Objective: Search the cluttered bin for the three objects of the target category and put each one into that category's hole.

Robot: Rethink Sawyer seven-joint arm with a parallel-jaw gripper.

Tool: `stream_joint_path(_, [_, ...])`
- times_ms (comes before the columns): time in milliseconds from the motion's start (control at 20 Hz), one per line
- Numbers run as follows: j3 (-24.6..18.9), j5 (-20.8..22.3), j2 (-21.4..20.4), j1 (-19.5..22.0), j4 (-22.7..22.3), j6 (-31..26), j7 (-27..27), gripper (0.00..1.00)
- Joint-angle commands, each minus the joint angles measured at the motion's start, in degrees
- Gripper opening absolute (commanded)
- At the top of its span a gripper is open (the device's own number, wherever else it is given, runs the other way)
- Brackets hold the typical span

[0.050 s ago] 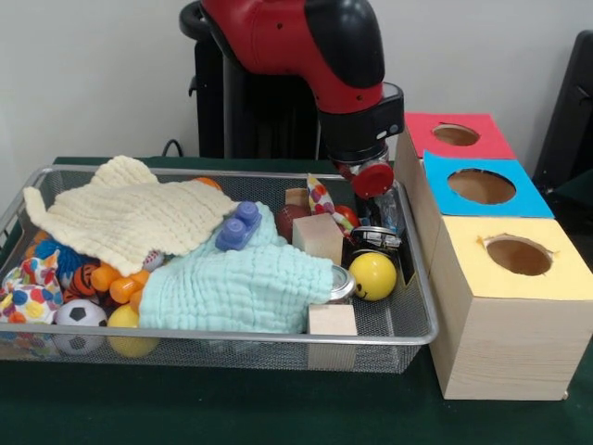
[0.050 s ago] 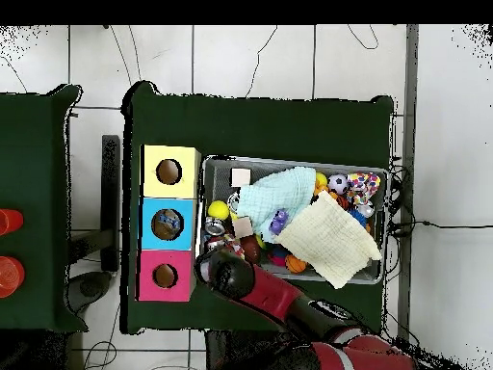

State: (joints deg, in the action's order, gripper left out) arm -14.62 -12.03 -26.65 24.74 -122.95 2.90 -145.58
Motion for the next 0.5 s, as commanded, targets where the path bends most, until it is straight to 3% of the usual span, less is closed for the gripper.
stream_joint_path(50, [-15.1, 3.1, 14.8, -4.1, 0.6, 2.2, -6.0, 1.0])
stream_joint_path(250, [-13.5, 4.2, 14.3, -5.4, 0.8, 2.9, -6.3, 1.0])
stream_joint_path(300, [-12.9, 4.7, 14.1, -5.8, 0.8, 3.2, -6.4, 0.0])
stream_joint_path(500, [-11.4, 5.4, 13.2, -7.0, 0.6, 3.8, -6.2, 0.0])
